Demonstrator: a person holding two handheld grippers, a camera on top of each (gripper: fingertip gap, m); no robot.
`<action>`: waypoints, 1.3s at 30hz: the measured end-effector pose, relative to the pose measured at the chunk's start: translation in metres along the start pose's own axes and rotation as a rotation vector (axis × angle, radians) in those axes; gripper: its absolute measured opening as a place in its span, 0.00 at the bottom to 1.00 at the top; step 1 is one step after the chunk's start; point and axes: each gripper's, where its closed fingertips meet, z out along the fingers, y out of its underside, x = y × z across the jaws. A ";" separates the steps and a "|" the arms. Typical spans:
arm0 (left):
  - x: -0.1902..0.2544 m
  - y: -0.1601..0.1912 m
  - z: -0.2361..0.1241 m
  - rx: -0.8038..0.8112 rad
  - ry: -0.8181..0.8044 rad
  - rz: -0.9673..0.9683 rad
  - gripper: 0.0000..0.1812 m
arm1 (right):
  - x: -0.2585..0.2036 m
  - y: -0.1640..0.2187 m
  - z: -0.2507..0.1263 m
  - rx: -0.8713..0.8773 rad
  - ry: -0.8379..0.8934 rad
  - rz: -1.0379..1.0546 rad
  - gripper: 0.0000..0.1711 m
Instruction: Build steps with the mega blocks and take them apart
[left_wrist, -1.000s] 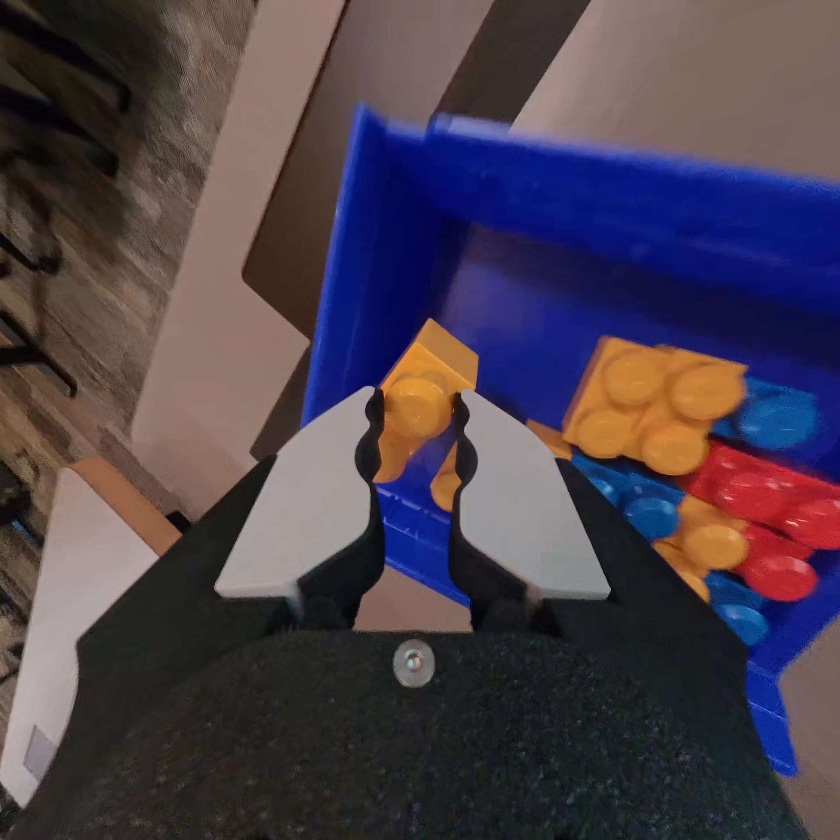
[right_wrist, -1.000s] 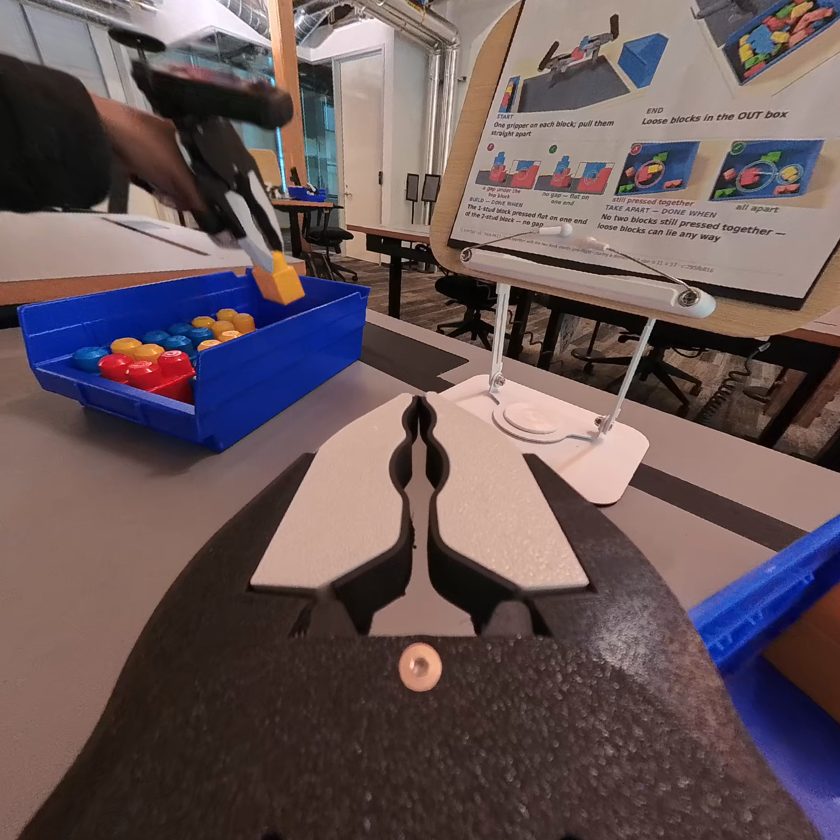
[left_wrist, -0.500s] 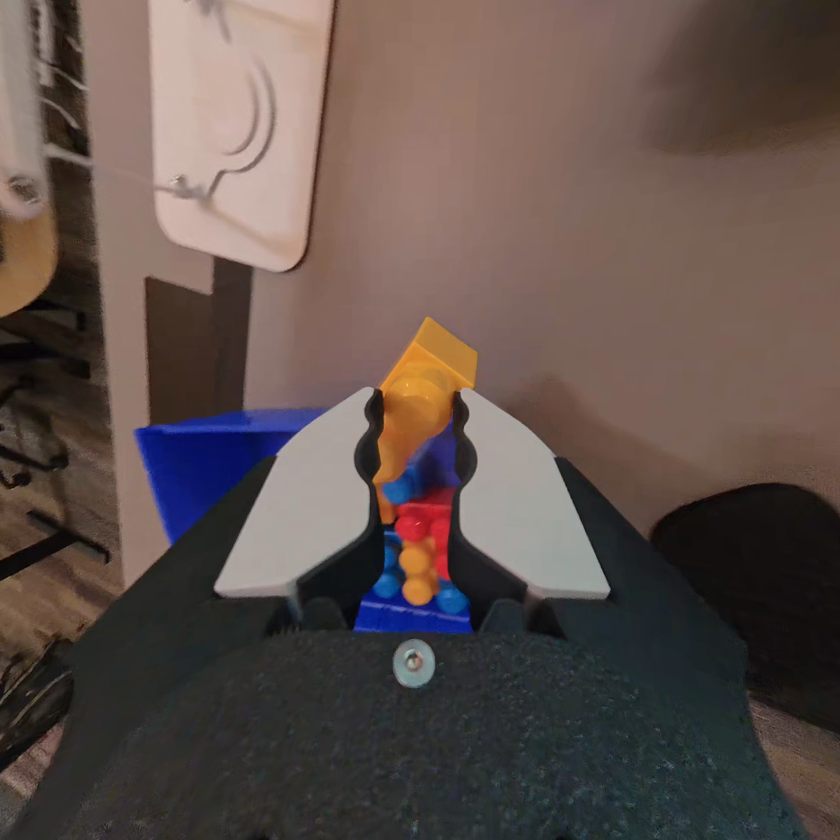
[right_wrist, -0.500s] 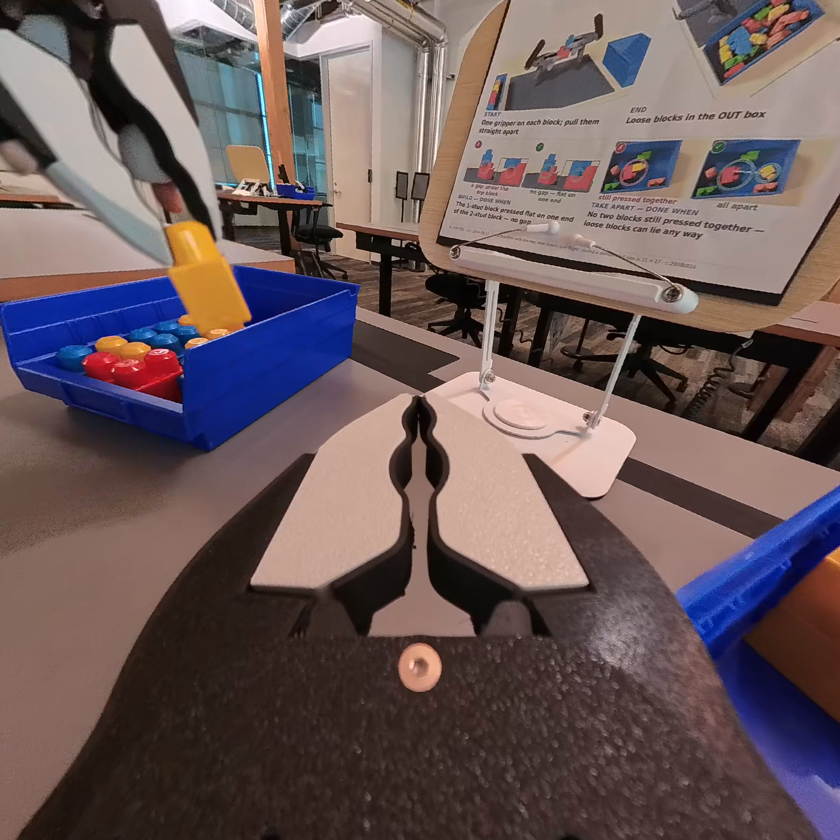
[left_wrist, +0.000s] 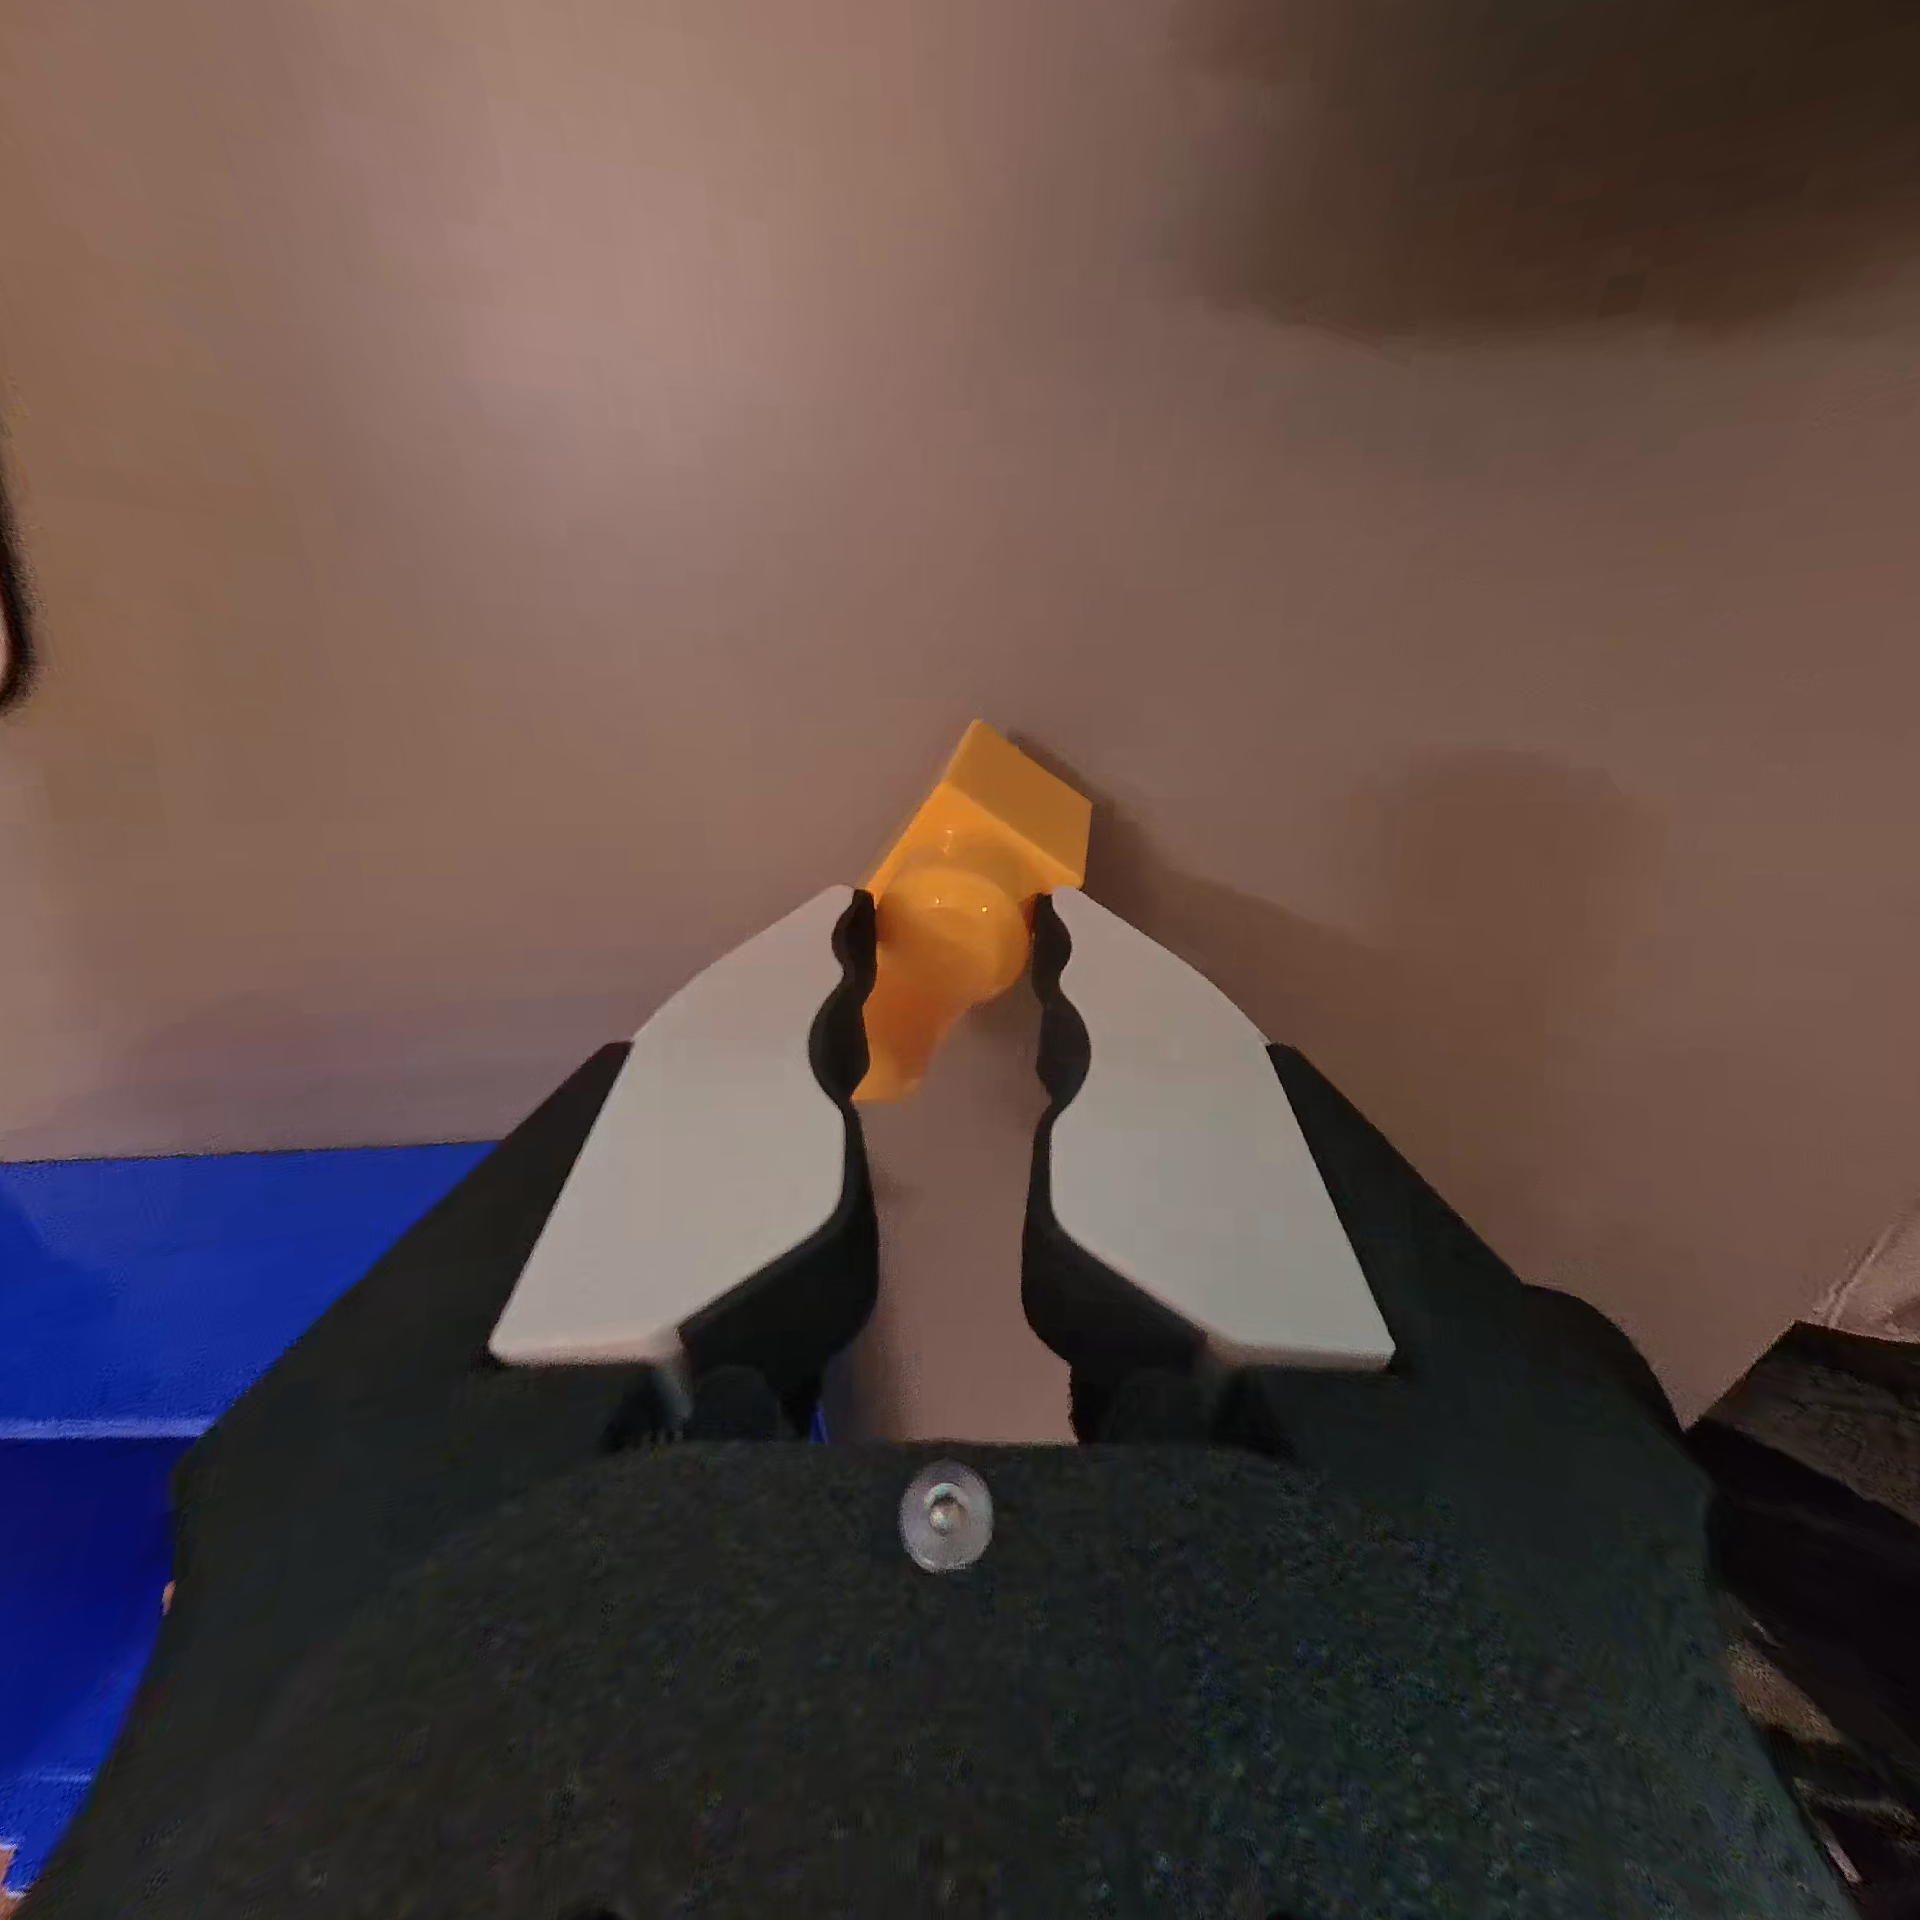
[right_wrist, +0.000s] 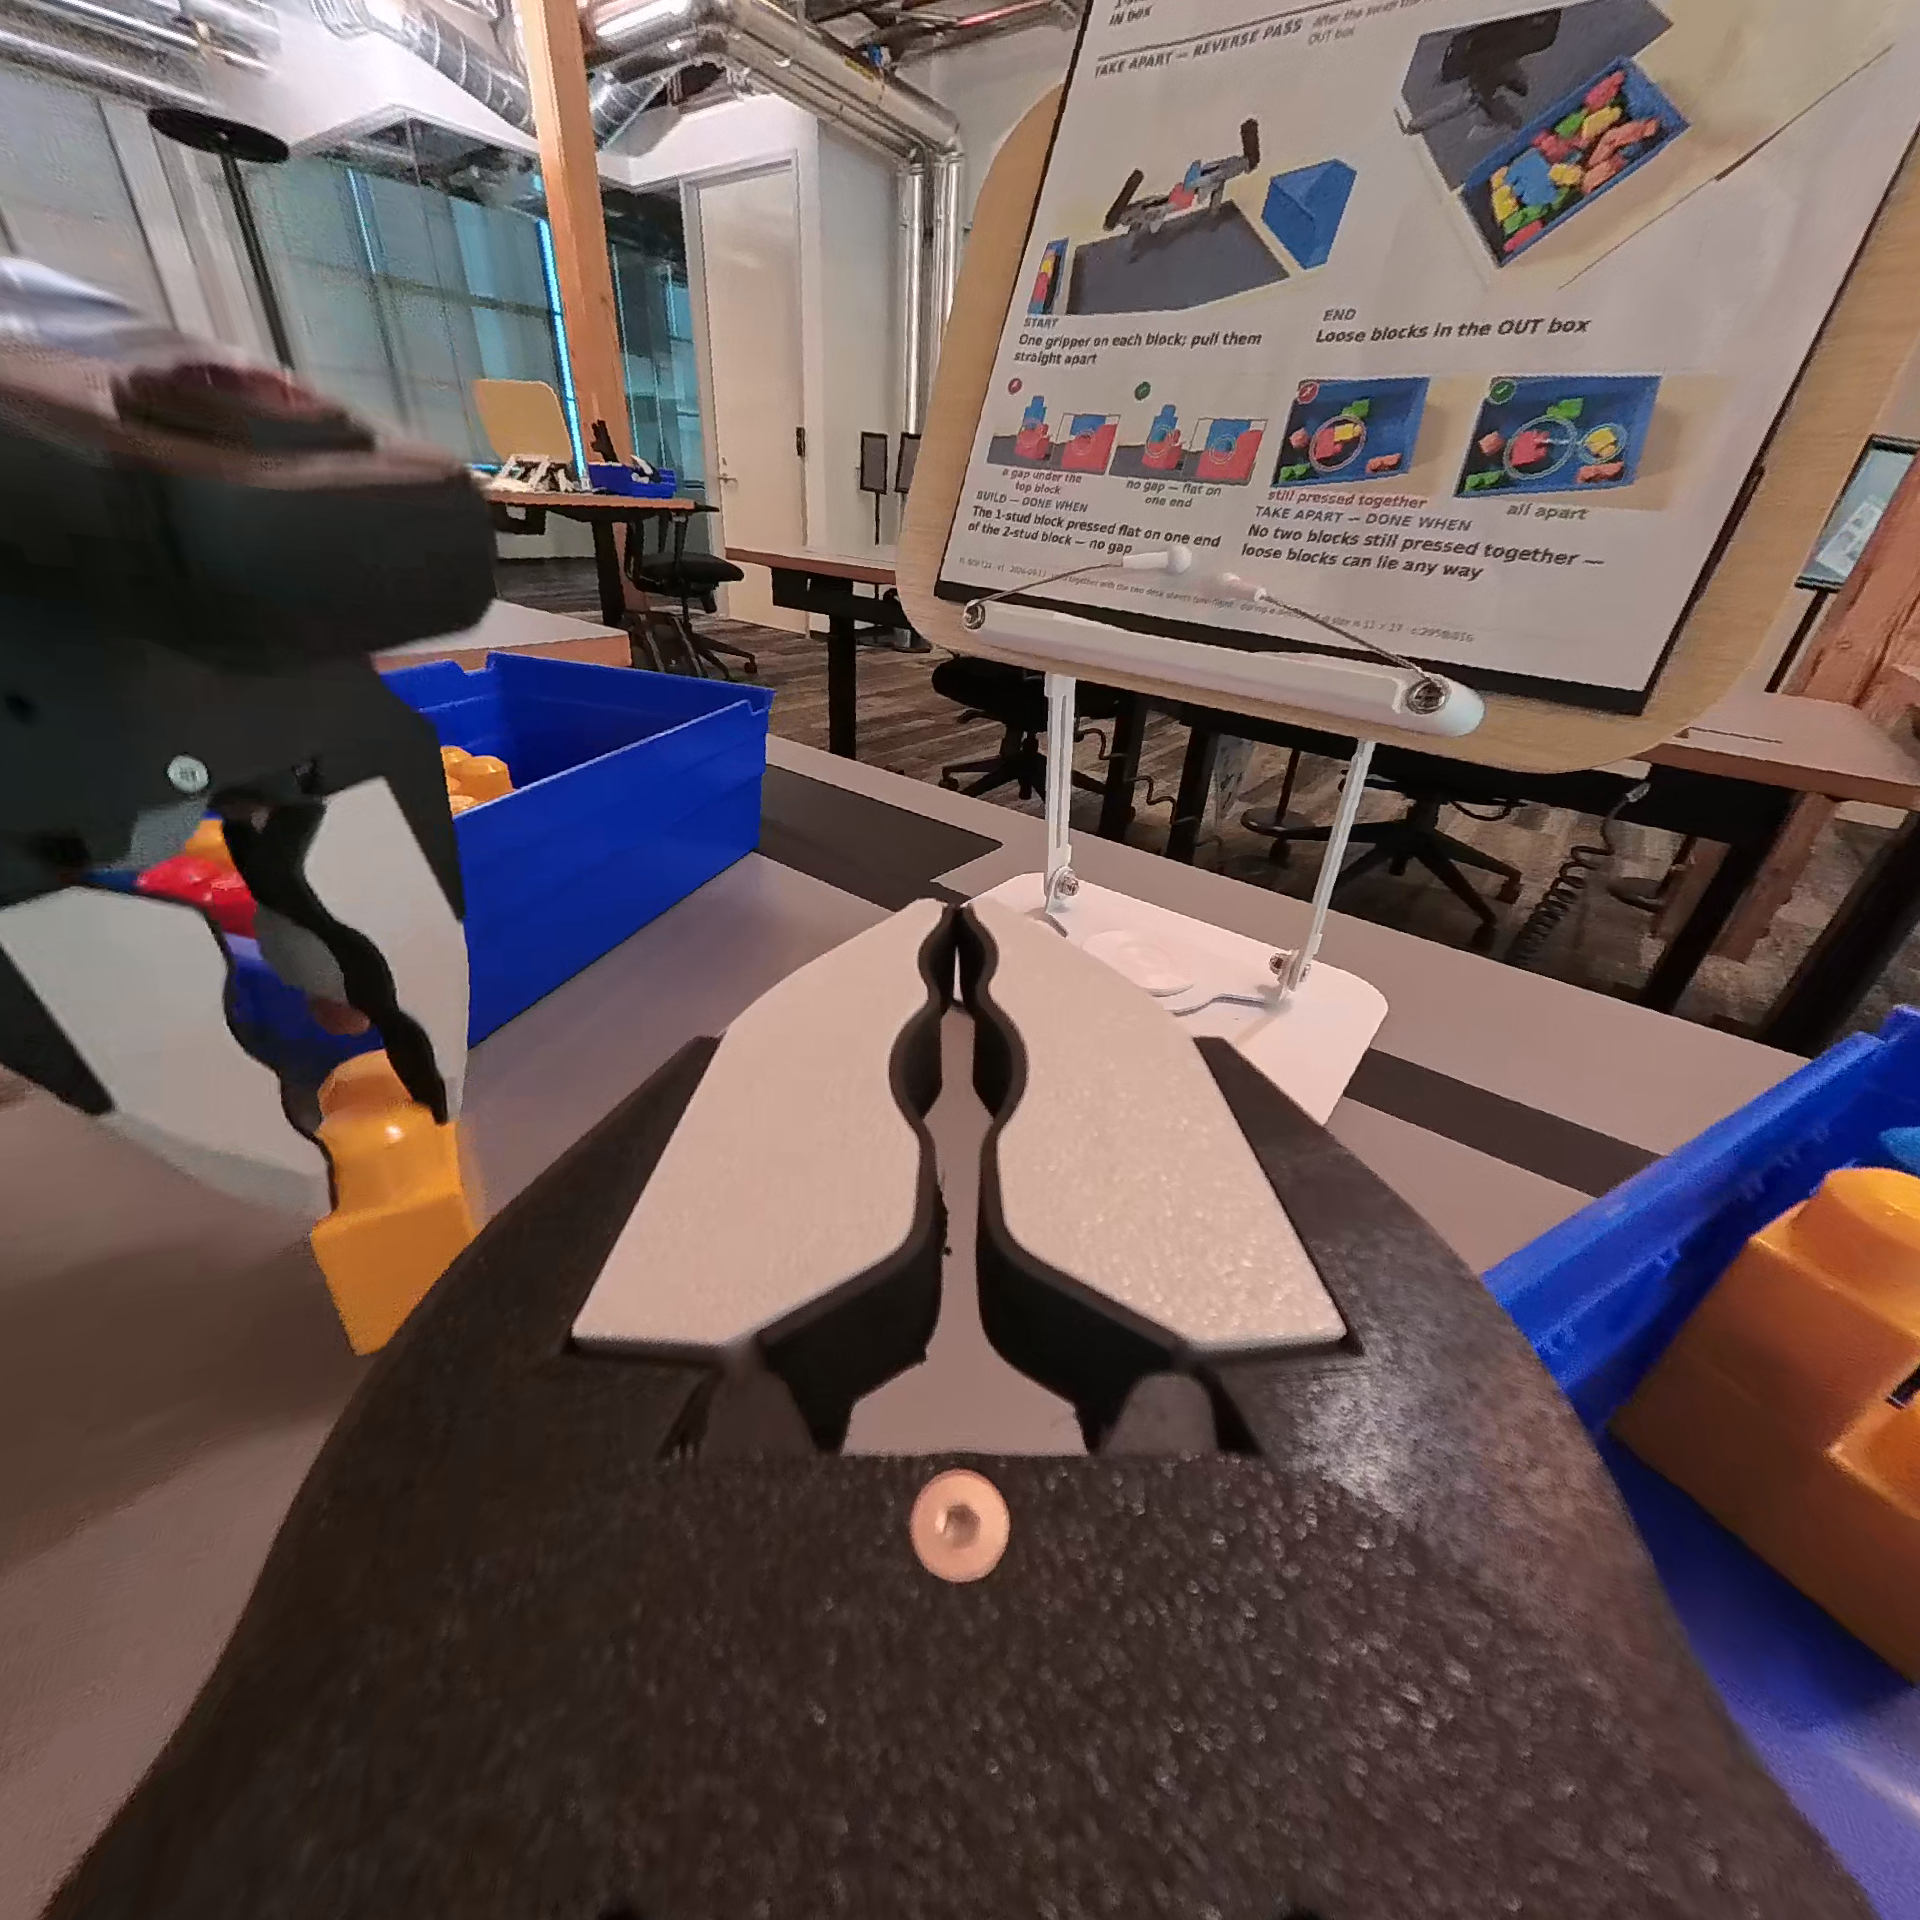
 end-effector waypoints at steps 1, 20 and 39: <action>0.002 0.001 0.005 -0.009 0.003 -0.002 0.16 | 0.001 0.000 0.000 0.000 0.001 0.001 0.00; -0.041 0.011 -0.082 0.218 -0.134 -0.019 0.19 | 0.001 0.001 0.000 -0.004 0.002 0.003 0.00; -0.117 0.151 -0.030 0.010 -0.105 -0.314 0.19 | -0.002 0.007 0.001 -0.025 -0.002 -0.010 0.00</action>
